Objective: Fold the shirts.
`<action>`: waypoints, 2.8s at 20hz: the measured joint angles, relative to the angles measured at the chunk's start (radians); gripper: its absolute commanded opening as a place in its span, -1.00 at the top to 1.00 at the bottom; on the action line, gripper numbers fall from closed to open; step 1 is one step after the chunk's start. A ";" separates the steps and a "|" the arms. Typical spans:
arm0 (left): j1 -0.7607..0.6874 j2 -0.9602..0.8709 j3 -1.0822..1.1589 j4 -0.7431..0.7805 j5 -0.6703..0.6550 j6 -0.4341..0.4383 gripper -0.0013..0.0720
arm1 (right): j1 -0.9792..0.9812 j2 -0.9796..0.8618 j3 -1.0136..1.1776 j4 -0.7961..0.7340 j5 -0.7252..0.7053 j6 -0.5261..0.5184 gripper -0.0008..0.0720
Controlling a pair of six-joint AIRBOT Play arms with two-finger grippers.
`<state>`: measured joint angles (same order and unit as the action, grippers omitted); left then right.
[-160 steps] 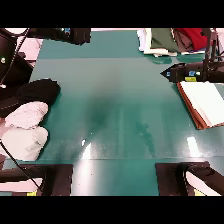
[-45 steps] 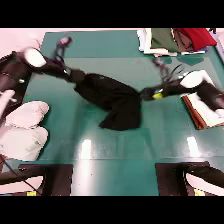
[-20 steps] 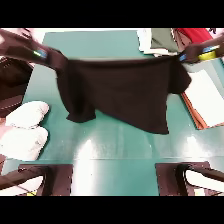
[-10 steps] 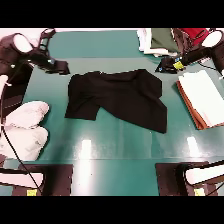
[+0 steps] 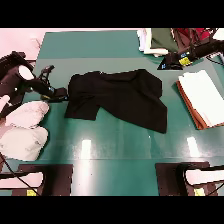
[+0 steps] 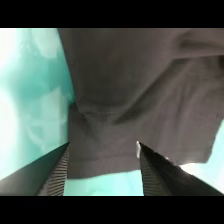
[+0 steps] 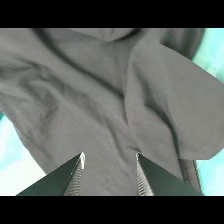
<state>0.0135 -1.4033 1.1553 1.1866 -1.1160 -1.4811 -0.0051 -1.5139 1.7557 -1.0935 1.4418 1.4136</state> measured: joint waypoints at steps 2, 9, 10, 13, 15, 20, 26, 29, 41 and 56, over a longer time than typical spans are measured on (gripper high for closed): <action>0.000 0.003 -0.066 -0.044 0.083 0.001 -0.42 | 0.007 0.007 0.000 0.000 0.000 -0.001 -0.08; -0.034 -0.019 -0.129 -0.157 0.252 0.046 0.38 | 0.013 0.014 0.000 -0.001 0.000 -0.001 -0.08; -0.036 -0.022 -0.132 -0.158 0.257 0.046 0.87 | 0.011 0.014 0.000 0.000 0.003 -0.001 -0.08; -0.035 -0.023 -0.125 -0.151 0.259 0.050 0.89 | -0.010 0.014 0.000 -0.001 0.039 -0.001 -0.08; -0.020 -0.018 -0.093 -0.126 0.235 0.049 0.89 | -0.042 0.018 -0.004 -0.001 0.081 -0.001 -0.08; 0.011 0.026 0.021 -0.048 0.148 0.049 0.89 | -0.170 0.122 -0.238 -0.027 0.101 -0.001 -0.09; 0.019 0.055 0.064 -0.023 0.115 0.049 0.89 | -0.331 0.289 -0.805 -0.051 -0.010 -0.010 -0.53; 0.019 0.058 0.068 -0.021 0.109 0.049 0.89 | -0.344 0.317 -1.026 0.036 -0.078 -0.048 -0.51; 0.019 0.100 0.120 -0.028 0.055 0.049 0.89 | -0.084 0.413 -1.175 0.238 -0.362 -0.114 0.93; 0.020 0.541 0.915 -0.024 -0.053 0.023 0.90 | -0.470 0.684 0.029 0.256 -0.171 -0.133 0.93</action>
<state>0.0334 -0.8619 2.0701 1.1622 -1.1687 -1.4582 -0.4755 -0.8295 1.7844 -0.8371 1.2709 1.2808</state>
